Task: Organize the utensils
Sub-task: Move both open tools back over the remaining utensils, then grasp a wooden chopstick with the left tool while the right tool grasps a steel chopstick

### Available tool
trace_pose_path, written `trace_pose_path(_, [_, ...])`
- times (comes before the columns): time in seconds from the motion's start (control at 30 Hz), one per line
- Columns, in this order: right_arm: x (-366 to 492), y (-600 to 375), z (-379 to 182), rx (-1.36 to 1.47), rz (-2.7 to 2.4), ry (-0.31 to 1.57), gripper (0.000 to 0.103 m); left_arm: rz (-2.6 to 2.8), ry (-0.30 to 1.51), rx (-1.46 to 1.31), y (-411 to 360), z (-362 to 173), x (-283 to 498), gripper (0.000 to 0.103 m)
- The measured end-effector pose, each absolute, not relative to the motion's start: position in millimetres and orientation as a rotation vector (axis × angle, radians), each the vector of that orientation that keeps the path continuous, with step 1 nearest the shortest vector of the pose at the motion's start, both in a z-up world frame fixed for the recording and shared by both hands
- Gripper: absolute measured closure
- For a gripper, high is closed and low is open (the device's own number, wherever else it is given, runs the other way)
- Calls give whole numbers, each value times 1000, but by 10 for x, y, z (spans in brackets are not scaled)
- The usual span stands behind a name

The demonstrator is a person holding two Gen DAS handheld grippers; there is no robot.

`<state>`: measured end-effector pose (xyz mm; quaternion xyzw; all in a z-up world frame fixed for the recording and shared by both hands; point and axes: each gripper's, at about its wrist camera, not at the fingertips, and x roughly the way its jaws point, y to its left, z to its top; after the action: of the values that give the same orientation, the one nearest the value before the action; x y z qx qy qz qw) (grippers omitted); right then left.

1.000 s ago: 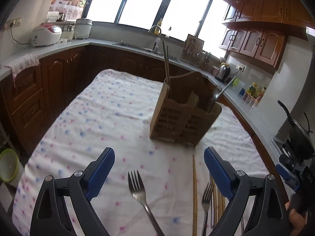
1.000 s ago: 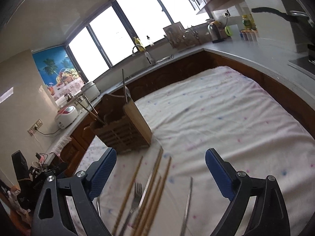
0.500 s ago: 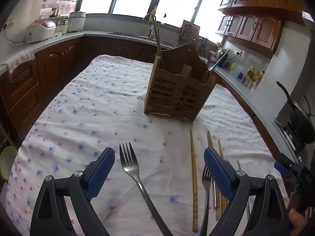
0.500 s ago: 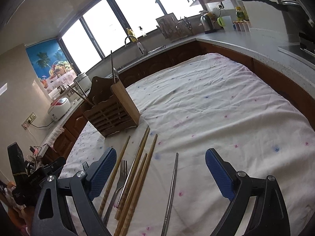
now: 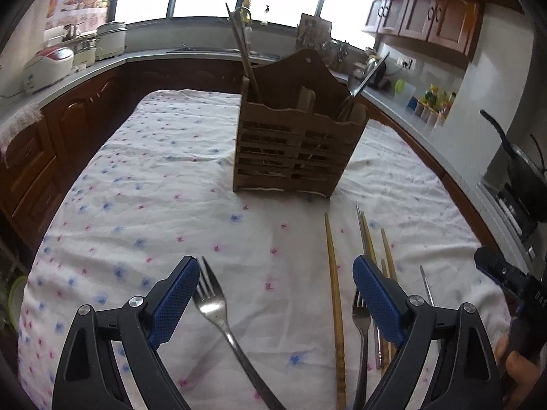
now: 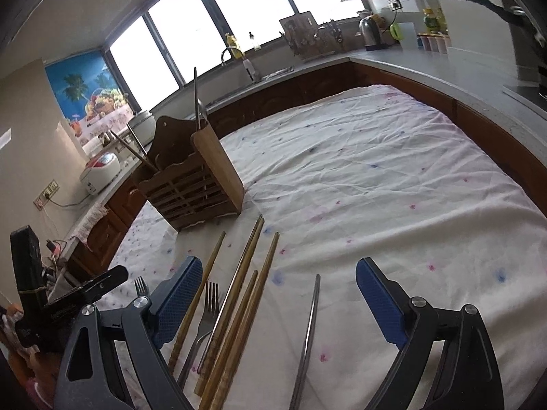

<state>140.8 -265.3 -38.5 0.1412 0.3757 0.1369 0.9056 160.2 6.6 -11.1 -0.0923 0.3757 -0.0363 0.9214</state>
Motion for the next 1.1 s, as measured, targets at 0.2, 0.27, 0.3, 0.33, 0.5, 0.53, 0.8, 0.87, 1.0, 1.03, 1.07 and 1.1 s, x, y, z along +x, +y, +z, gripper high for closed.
trace_pose_path(0.2, [1684, -2514, -515, 274, 310, 864, 53, -138, 834, -157, -76, -175, 1932, 37])
trace_pose_path(0.27, [1771, -2456, -573, 264, 317, 892, 59, -158, 851, -136, -142, -197, 2049, 43])
trace_pose_path(0.3, [1812, -2427, -602, 256, 321, 906, 62, -169, 862, -128, -177, -207, 2112, 47])
trace_pose_path(0.33, [1859, -2393, -639, 252, 329, 925, 63, -182, 876, -118, -211, -226, 2173, 49])
trace_pose_path(0.5, [1986, -2276, -770, 221, 334, 977, 73, -225, 948, -60, -373, -372, 2503, 56])
trace_pose_path(0.53, [2008, -2260, -796, 218, 333, 987, 75, -230, 962, -49, -400, -403, 2559, 57])
trace_pose_path(0.8, [2104, -2184, -909, 190, 323, 1023, 77, -281, 1077, 42, -640, -713, 2947, 68])
trace_pose_path(0.87, [2114, -2146, -944, 167, 324, 1038, 77, -276, 1065, 98, -699, -750, 2937, 69])
trace_pose_path(1.0, [2108, -2084, -953, 102, 312, 1039, 83, -281, 1060, 156, -709, -779, 2824, 69])
trace_pose_path(1.03, [2104, -2082, -952, 94, 311, 1044, 84, -283, 1065, 155, -676, -782, 2793, 69])
trace_pose_path(1.07, [2094, -2080, -950, 87, 313, 1048, 85, -281, 1072, 150, -629, -785, 2759, 69])
trace_pose_path(1.1, [2094, -2075, -949, 78, 313, 1049, 85, -279, 1077, 141, -587, -785, 2723, 69])
